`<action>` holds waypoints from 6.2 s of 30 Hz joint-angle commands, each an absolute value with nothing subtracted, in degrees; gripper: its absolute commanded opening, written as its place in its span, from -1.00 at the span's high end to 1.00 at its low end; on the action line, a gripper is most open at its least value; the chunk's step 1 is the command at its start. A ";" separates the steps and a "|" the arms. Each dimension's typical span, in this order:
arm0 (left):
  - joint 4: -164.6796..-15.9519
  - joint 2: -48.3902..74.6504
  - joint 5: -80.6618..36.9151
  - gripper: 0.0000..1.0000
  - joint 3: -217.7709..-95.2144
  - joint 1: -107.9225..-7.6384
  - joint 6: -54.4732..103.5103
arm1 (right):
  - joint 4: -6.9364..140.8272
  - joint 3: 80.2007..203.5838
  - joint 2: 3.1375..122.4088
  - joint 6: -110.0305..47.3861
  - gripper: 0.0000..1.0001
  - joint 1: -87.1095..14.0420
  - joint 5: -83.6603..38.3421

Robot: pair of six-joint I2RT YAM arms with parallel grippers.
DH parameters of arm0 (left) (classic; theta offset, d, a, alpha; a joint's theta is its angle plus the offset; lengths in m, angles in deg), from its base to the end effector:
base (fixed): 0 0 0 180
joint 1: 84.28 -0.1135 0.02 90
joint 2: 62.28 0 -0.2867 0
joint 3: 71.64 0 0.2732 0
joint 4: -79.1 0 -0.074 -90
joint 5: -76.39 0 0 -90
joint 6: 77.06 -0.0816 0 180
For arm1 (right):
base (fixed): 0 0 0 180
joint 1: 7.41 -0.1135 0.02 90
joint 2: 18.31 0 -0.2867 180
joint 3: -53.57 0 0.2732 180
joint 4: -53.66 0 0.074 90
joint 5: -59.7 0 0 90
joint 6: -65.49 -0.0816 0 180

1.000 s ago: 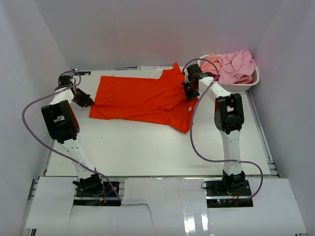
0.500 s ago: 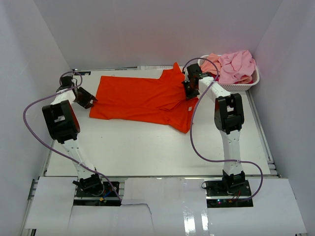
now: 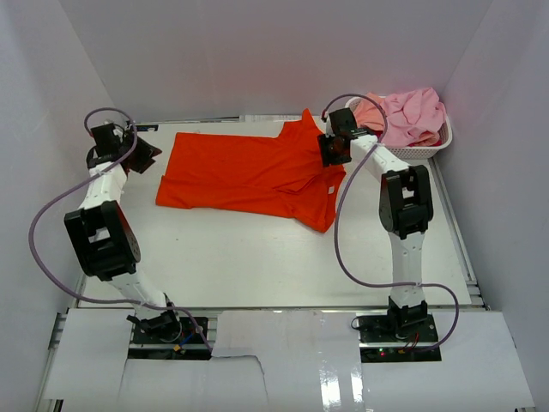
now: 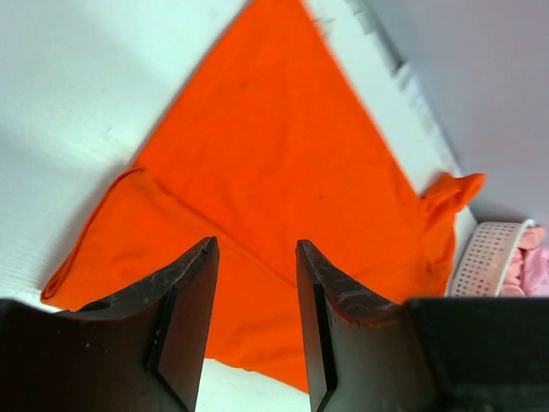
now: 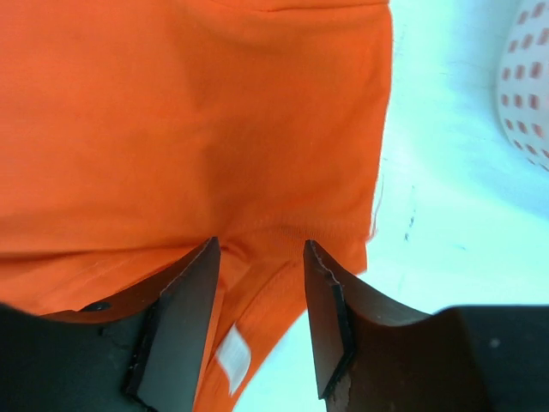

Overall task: Fold and stack the t-shirts
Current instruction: Fold the flattened tshirt in 1/3 of the way

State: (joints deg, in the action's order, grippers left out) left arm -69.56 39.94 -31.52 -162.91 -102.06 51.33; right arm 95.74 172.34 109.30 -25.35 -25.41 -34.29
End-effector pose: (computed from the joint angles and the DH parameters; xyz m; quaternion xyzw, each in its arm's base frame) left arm 0.4467 0.1169 0.2398 -0.3698 0.8267 -0.2115 0.3676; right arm 0.5371 0.1685 0.1780 -0.1290 0.9330 0.0223 0.3351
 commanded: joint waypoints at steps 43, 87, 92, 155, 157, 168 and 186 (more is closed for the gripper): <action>-93.22 41.95 -28.82 1.00 -142.86 -57.65 54.16 | 88.32 151.95 96.83 -33.03 -0.10 -36.06 -16.15; -94.10 45.74 -25.65 1.00 -141.89 -54.93 52.67 | 89.38 170.83 109.83 -33.74 -0.10 -36.06 -17.29; -94.10 45.39 -25.74 1.00 -141.45 -54.66 52.67 | 90.34 179.36 114.57 -34.61 -0.11 -34.92 -16.94; -92.26 42.93 -24.33 1.00 -140.93 -54.48 51.96 | 89.91 173.48 113.88 -31.54 0.85 -34.92 -17.12; -92.26 42.75 -24.33 1.00 -140.75 -54.48 51.96 | 88.77 173.57 114.58 -32.06 0.85 -35.00 -17.03; -92.17 42.40 -24.25 1.00 -139.78 -54.48 51.87 | 85.16 174.80 116.16 -34.09 0.84 -35.18 -17.29; -92.17 42.23 -24.60 1.00 -139.78 -54.22 51.70 | 92.10 179.30 113.37 -30.75 0.25 -35.09 -20.02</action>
